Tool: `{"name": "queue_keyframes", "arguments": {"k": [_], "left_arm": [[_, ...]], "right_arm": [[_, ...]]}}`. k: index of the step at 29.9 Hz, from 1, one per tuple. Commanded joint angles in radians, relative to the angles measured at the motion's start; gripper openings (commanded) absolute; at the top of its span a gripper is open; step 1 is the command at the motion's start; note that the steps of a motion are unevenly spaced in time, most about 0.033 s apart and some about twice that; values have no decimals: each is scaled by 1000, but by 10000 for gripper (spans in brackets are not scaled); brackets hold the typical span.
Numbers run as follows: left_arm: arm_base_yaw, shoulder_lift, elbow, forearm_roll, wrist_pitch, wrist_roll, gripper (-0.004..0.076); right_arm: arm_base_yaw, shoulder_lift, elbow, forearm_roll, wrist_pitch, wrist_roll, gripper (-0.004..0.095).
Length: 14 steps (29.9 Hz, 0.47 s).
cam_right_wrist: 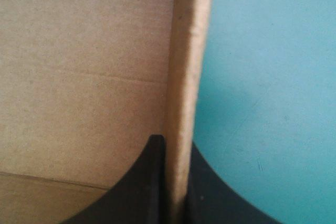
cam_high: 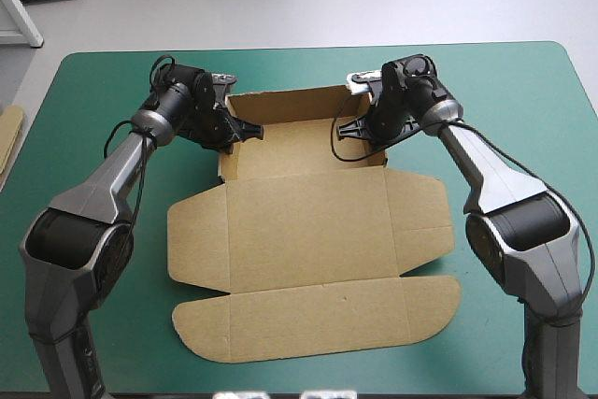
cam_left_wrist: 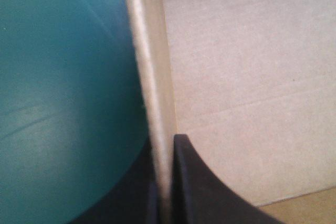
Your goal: Fold the box
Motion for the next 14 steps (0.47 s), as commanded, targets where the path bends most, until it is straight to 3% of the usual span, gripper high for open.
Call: {"name": "queue_keyframes", "arguments": {"k": [1,14], "left_arm": [[-5,-43,-34,45,-13,30,-8],[-5,-34,-34,43,-32,42,20]], "right_arm": [[-8,-35,-20,-26,37,-38,1],[-8,-22,-22,-32,35,-50,22]]}}
